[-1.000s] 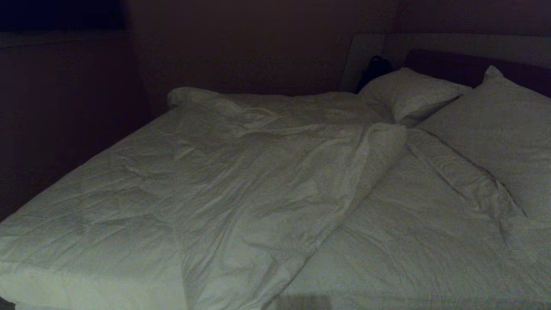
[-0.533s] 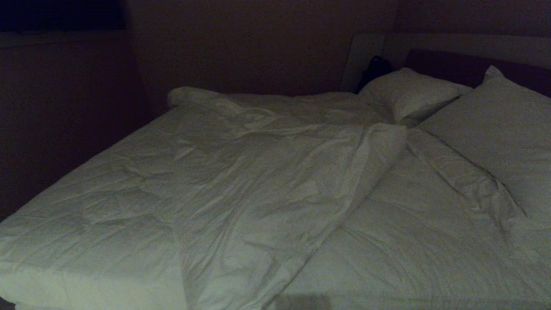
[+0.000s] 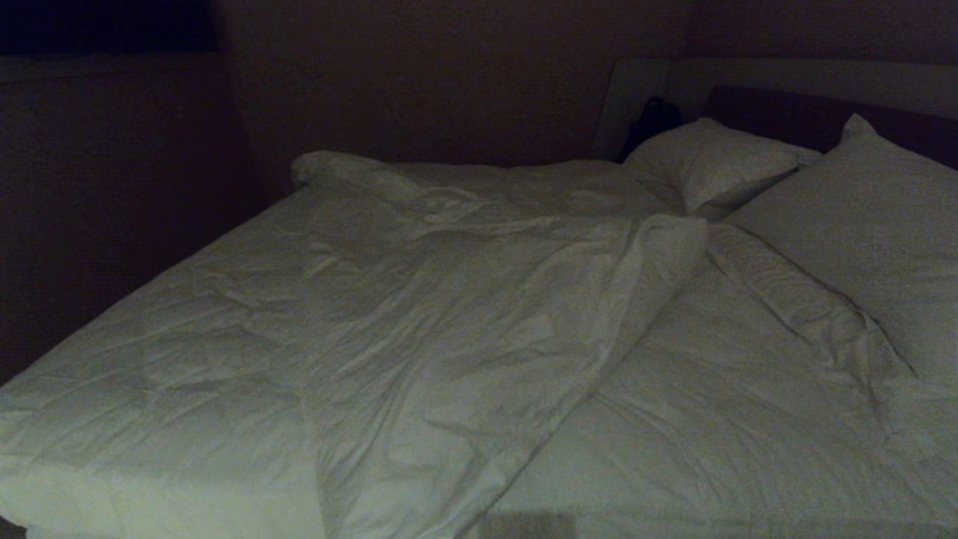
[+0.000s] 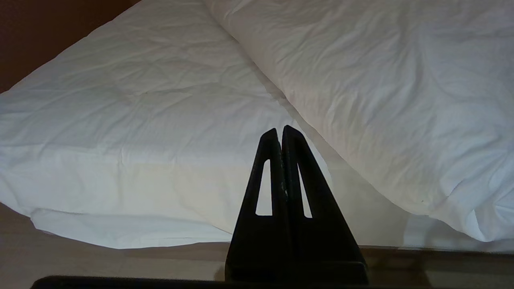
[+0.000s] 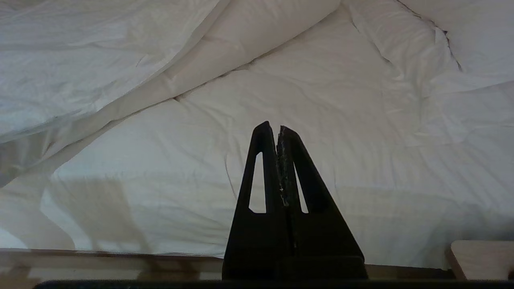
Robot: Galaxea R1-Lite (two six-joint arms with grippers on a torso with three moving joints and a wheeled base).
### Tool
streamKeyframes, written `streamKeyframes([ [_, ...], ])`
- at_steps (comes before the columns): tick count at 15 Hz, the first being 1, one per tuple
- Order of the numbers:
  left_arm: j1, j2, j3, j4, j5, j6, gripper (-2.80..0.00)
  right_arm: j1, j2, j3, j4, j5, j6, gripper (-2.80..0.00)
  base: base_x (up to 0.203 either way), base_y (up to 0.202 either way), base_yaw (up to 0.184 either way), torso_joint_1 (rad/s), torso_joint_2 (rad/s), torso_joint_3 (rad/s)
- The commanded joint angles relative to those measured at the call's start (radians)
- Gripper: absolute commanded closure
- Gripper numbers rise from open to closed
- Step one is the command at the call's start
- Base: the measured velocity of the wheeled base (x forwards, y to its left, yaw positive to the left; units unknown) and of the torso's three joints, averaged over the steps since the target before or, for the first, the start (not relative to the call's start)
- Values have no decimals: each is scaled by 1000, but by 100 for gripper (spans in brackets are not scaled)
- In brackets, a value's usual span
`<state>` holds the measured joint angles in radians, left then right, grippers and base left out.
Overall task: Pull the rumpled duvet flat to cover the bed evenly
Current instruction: Hold the folded corner of the quilt
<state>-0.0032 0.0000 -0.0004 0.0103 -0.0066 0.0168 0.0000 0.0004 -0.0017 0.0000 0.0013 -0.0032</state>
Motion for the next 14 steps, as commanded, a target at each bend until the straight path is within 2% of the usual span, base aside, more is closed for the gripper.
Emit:
streamKeyframes([
  [1,0,0,-1,0,-1,2,0,0,0,0,0,0,0,0,0,0,0,0,0,0],
  [6,0,0,-1,0,-1,11,0,0,1,0,0,0,0,0,0,0,0,0,0,0],
  [12,0,0,-11,18,-9,102,0,0,1,0,0,0,0,0,0,0,0,0,0,0],
  [14,0,0,-44,47,-12,111,0,0,1,0,0,0,0,0,0,0,0,0,0,0],
])
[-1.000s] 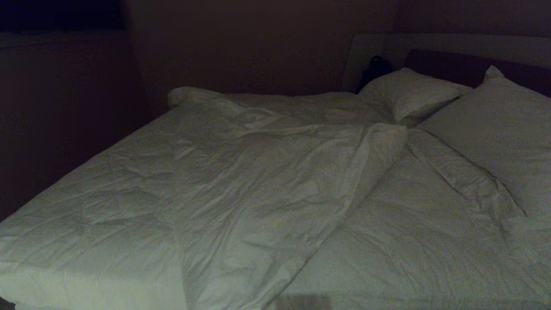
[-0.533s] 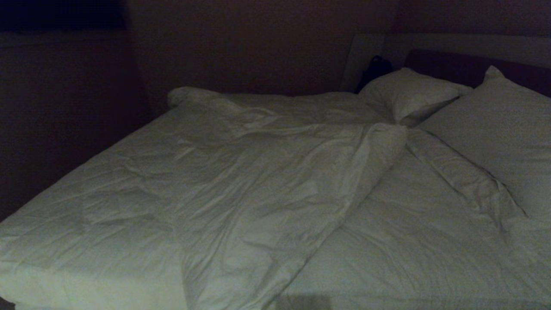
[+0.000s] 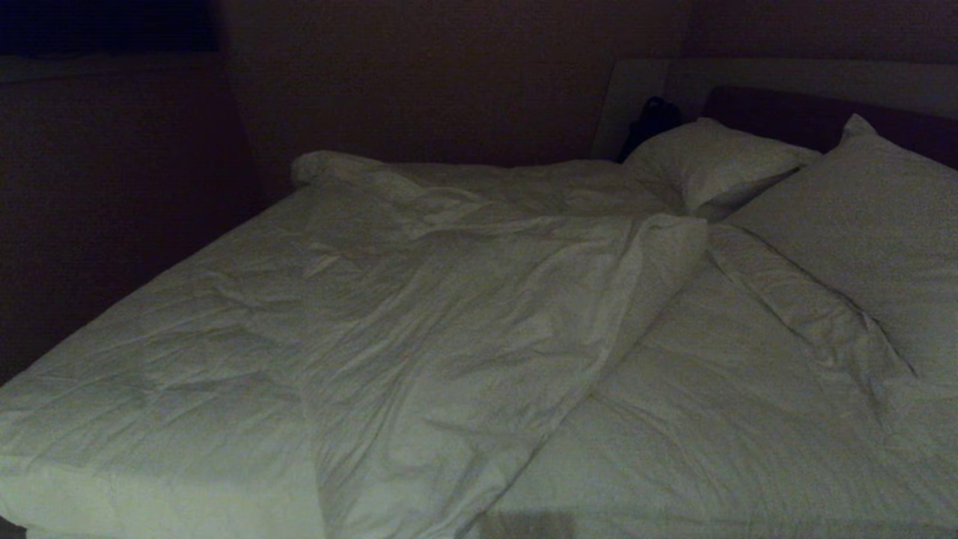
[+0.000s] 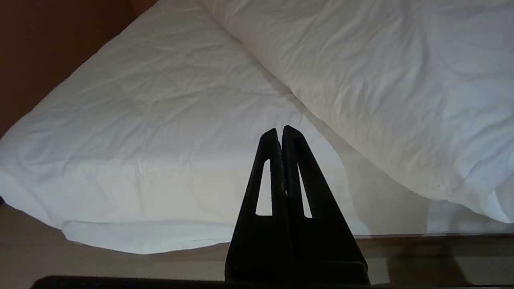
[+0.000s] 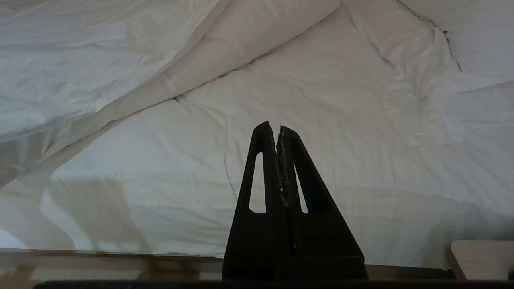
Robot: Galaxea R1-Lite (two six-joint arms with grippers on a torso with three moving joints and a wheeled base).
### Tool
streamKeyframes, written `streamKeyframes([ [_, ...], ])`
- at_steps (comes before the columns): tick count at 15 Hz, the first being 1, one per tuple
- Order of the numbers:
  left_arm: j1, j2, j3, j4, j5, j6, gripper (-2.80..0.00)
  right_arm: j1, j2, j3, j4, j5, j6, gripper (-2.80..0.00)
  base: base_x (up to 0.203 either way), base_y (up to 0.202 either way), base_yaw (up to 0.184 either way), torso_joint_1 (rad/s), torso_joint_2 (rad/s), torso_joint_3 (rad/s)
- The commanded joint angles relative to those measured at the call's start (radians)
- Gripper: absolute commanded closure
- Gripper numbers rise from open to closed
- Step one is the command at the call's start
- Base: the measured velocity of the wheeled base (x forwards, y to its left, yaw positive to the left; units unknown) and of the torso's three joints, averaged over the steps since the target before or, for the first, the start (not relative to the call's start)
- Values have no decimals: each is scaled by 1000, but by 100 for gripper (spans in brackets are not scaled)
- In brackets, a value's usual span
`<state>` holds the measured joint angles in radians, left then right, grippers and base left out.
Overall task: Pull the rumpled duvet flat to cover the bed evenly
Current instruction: Hold the folded corner of the quilt
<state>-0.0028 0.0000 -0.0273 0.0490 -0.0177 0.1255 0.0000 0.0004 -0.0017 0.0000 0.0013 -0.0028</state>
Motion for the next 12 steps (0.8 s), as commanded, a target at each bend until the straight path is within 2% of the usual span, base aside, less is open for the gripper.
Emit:
streamKeyframes([
  [1,0,0,-20,14,-3,2,0,0,1,0,0,0,0,0,0,0,0,0,0,0],
  [2,0,2,-56,54,-13,1,0,0,0,0,0,0,0,0,0,0,0,0,0,0],
  [4,0,41,-192,140,-79,0,0,0,0,0,0,0,0,0,0,0,0,0,0,0],
  [6,0,162,-255,160,-149,-4,0,0,1,0,0,0,0,0,0,0,0,0,0,0],
  [9,0,403,-347,100,-276,-16,0,0,1,0,0,0,0,0,0,0,0,0,0,0],
  [12,-2,734,-438,-23,-338,-45,0,2,1,0,0,0,0,0,0,0,0,0,0,0],
])
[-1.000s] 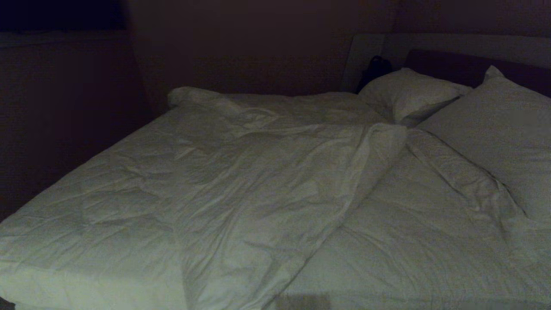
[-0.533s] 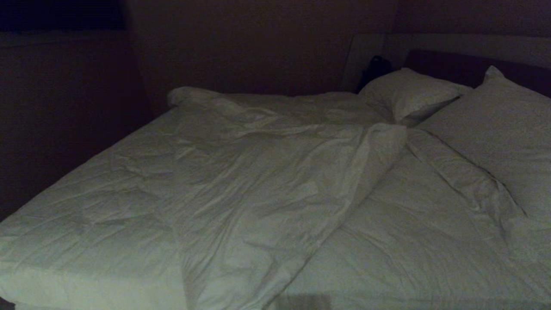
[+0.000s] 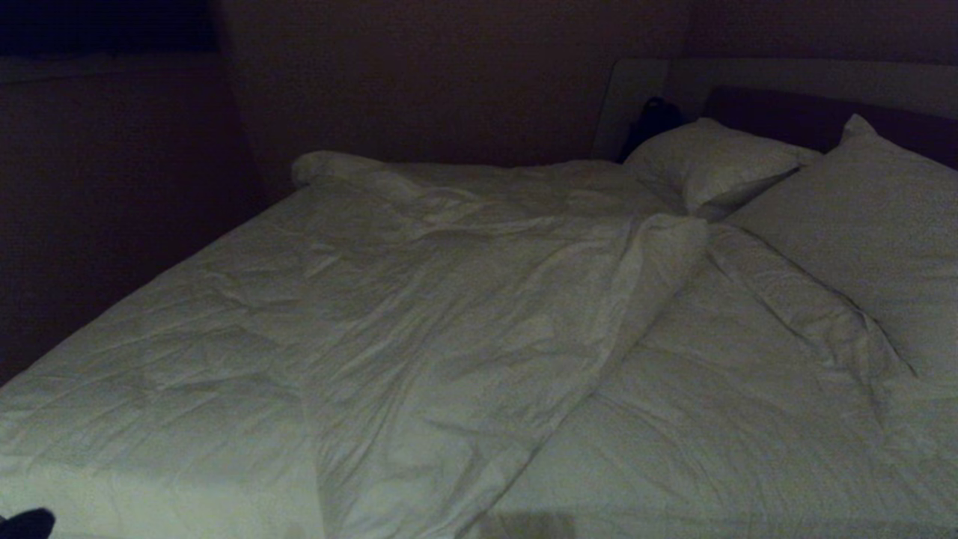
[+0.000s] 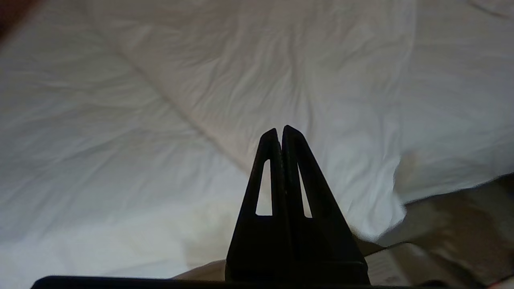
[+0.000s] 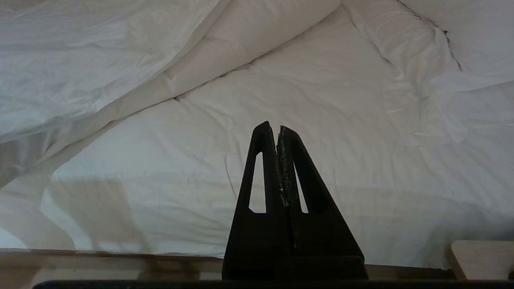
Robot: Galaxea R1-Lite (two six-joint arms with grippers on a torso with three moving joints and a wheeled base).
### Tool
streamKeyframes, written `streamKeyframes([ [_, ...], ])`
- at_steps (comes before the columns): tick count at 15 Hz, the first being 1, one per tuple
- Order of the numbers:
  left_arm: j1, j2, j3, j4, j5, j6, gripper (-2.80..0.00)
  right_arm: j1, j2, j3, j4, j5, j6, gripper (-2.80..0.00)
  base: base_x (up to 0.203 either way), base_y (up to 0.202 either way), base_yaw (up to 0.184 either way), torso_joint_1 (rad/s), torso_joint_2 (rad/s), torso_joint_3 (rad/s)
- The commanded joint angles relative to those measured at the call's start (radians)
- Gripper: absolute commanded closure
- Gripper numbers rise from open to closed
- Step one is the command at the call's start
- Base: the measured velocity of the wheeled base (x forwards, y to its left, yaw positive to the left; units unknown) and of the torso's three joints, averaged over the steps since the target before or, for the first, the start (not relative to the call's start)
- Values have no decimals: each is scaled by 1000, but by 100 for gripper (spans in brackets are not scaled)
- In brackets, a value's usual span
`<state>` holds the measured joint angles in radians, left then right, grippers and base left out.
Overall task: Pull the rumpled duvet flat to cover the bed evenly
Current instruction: Hold the folded corner of the quilt
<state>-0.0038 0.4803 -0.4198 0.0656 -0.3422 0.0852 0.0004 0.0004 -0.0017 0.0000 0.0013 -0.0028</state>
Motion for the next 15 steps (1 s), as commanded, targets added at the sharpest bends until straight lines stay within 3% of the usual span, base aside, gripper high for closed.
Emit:
streamKeyframes([
  [1,-3,370,-85,-87,-29,-16,0,0,1,0,0,0,0,0,0,0,0,0,0,0],
  [4,-30,713,-254,-214,-68,-55,0,0,1,0,0,0,0,0,0,0,0,0,0,0],
  [8,-121,1079,-574,-281,-87,-85,0,0,1,0,0,0,0,0,0,0,0,0,0,0],
  [12,-238,1342,-858,-249,-84,-96,0,1,1,0,0,0,0,0,0,0,0,0,0,0],
  [15,-300,1409,-954,-191,-82,-99,0,1,1,0,0,0,0,0,0,0,0,0,0,0],
])
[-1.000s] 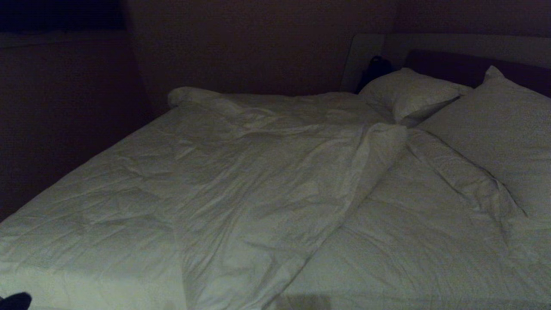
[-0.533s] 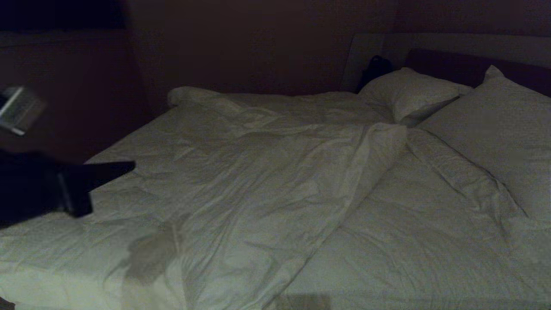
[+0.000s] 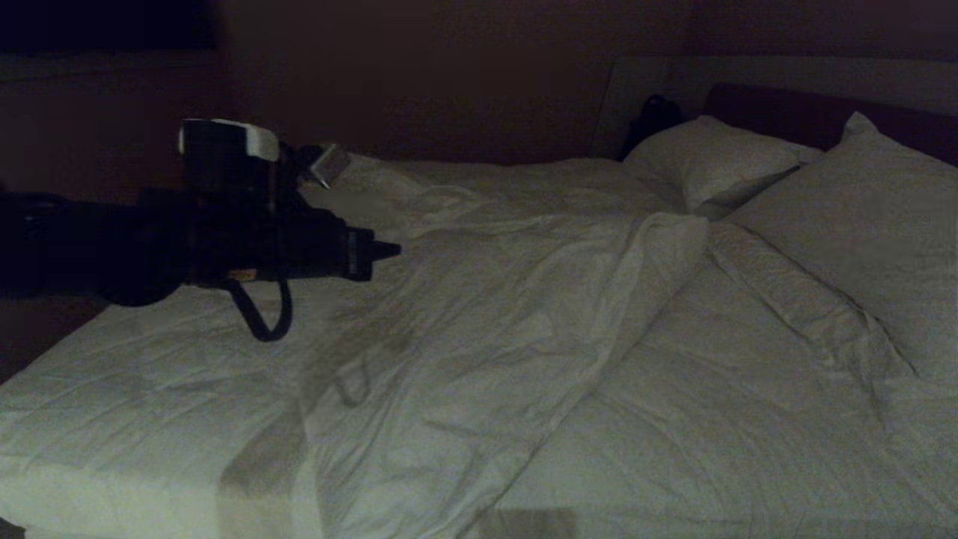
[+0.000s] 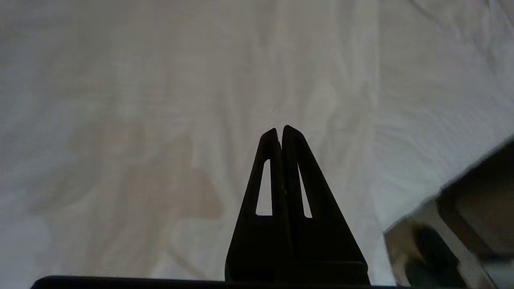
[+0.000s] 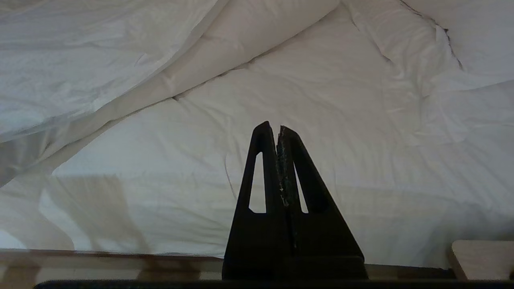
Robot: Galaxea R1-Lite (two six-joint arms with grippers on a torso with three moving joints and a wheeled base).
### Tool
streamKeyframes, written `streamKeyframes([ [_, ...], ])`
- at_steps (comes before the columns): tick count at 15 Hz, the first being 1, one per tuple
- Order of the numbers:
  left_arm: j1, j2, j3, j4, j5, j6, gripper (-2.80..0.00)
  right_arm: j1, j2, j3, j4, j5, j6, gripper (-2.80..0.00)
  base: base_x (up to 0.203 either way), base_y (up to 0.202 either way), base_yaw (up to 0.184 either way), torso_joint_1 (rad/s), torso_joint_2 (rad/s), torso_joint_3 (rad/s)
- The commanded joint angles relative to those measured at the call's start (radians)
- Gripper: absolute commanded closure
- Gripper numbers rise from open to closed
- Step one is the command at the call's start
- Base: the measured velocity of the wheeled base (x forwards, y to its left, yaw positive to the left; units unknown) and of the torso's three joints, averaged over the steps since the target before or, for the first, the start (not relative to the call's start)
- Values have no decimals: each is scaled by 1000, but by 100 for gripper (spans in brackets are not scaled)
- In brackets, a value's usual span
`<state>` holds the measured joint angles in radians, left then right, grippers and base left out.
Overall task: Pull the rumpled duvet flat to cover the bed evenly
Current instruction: Hold the folded corner of the quilt
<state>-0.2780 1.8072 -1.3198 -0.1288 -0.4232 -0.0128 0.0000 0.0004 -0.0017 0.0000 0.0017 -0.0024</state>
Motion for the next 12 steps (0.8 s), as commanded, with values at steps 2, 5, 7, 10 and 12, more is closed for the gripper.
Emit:
streamKeyframes([
  [2,-48,130,-107,19,3,-1,0,0,1,0,0,0,-1,0,0,0,0,0,0,0],
  [5,-68,158,-128,72,21,8,0,0,1,0,0,0,-1,0,0,0,0,0,0,0],
  [7,-79,167,-142,104,30,11,0,0,0,0,0,0,-1,0,0,0,0,0,0,0],
  [10,-102,185,-137,140,33,67,0,0,1,0,0,0,-1,0,0,0,0,0,0,0],
  [12,-118,204,-138,141,36,77,0,0,1,0,0,0,-1,0,0,0,0,0,0,0],
])
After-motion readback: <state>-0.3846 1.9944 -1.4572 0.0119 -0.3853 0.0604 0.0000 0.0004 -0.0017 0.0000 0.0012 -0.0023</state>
